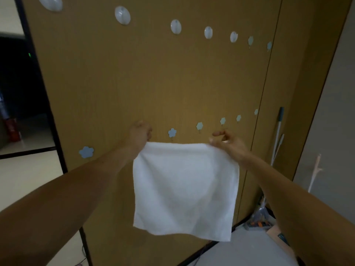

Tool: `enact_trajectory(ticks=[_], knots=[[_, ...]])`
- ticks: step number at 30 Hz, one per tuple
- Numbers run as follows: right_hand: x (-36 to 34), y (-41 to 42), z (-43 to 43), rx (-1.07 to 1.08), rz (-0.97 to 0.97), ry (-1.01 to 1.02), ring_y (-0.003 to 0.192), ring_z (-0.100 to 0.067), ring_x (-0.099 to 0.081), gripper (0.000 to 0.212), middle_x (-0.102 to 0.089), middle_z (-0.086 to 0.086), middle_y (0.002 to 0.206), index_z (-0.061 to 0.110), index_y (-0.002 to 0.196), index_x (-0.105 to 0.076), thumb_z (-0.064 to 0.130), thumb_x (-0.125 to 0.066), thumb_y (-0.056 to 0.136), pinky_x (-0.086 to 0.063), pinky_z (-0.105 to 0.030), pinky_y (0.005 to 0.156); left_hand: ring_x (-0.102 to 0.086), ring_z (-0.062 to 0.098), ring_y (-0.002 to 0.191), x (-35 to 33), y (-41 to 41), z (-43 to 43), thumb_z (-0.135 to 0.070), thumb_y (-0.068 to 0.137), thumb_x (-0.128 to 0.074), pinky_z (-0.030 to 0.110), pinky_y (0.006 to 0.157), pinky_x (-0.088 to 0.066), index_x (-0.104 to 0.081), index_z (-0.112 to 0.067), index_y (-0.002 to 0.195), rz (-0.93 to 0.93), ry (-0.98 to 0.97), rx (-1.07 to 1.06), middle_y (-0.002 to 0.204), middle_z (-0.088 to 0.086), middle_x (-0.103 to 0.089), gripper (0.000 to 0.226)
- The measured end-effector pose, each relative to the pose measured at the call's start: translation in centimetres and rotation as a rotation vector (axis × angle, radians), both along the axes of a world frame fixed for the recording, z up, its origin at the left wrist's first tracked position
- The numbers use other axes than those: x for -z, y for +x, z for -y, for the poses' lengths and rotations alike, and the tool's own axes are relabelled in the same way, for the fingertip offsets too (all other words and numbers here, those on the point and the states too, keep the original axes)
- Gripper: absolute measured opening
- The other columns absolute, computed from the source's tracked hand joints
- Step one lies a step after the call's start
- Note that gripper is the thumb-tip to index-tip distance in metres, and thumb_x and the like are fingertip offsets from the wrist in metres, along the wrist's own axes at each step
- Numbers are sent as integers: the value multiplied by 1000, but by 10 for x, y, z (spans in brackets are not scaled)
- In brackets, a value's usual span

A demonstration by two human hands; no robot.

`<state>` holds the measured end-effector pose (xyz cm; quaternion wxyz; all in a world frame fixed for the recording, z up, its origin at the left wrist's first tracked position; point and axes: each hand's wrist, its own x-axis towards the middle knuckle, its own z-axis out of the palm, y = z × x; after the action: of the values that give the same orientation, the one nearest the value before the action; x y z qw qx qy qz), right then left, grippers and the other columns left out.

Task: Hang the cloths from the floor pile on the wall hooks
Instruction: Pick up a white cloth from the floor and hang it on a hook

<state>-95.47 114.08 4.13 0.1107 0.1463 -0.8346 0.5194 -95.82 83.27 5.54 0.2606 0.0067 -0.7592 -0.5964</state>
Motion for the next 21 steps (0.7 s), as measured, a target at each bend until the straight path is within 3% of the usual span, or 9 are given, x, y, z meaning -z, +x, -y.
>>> enact_trajectory(ticks=[3,6,9,11,15,17,19,21], knots=[[-18,-1,15,-161,-15,216,90,8,-59,51,-63,24,101,39,102,-71,54,-86,56,-41,-11,71,-51,-3,54,-16,19,12,-66,53,-69,14,50,-39,-59,-32,67,64,-489,126,56,-21,-55,39],[-25,-13,30,-179,7,113,76,-1,-69,31,-74,13,85,26,81,-78,42,-89,58,-50,-13,63,-55,-1,72,-33,37,24,-82,37,-73,16,65,-39,-66,-56,82,232,-776,292,73,-24,-56,52],[-33,-19,47,-162,-24,16,56,-8,-64,24,-70,5,65,20,67,-73,41,-85,67,-48,-20,49,-66,1,79,-44,49,32,-70,47,-79,14,65,-46,-72,-51,81,273,-751,359,86,-19,-71,39],[-35,-23,60,-161,-53,-45,50,-7,-56,27,-62,8,58,22,59,-66,40,-81,72,-41,-17,45,-68,3,69,-49,56,37,-53,66,-80,17,59,-47,-77,-35,78,223,-650,310,79,-13,-74,22],[-40,-27,94,-226,-138,-148,77,-13,-56,20,-66,-5,96,11,72,-57,16,-73,84,-43,-23,62,-66,4,60,-54,63,47,-42,83,-71,14,53,-48,-74,-25,68,128,-415,119,69,-8,-72,23],[-44,-28,114,-245,-177,-178,71,-12,-52,26,-63,-8,86,16,70,-47,8,-66,86,-40,-25,60,-64,12,64,-53,63,47,-40,88,-65,22,59,-49,-67,-19,71,137,-372,32,71,-4,-68,26],[-51,-27,136,-262,-194,-210,62,-7,-45,23,-52,2,75,20,75,-46,9,-63,86,-38,-18,52,-57,14,67,-54,62,52,-38,94,-56,27,63,-43,-58,-16,76,112,-398,-103,74,-1,-60,28],[-59,-28,160,-340,-177,-243,78,-6,-52,12,-56,6,93,20,93,-54,12,-61,89,-41,-15,65,-54,12,70,-57,63,63,-39,98,-46,26,63,-41,-53,-17,80,75,-512,-214,78,-2,-56,29]])
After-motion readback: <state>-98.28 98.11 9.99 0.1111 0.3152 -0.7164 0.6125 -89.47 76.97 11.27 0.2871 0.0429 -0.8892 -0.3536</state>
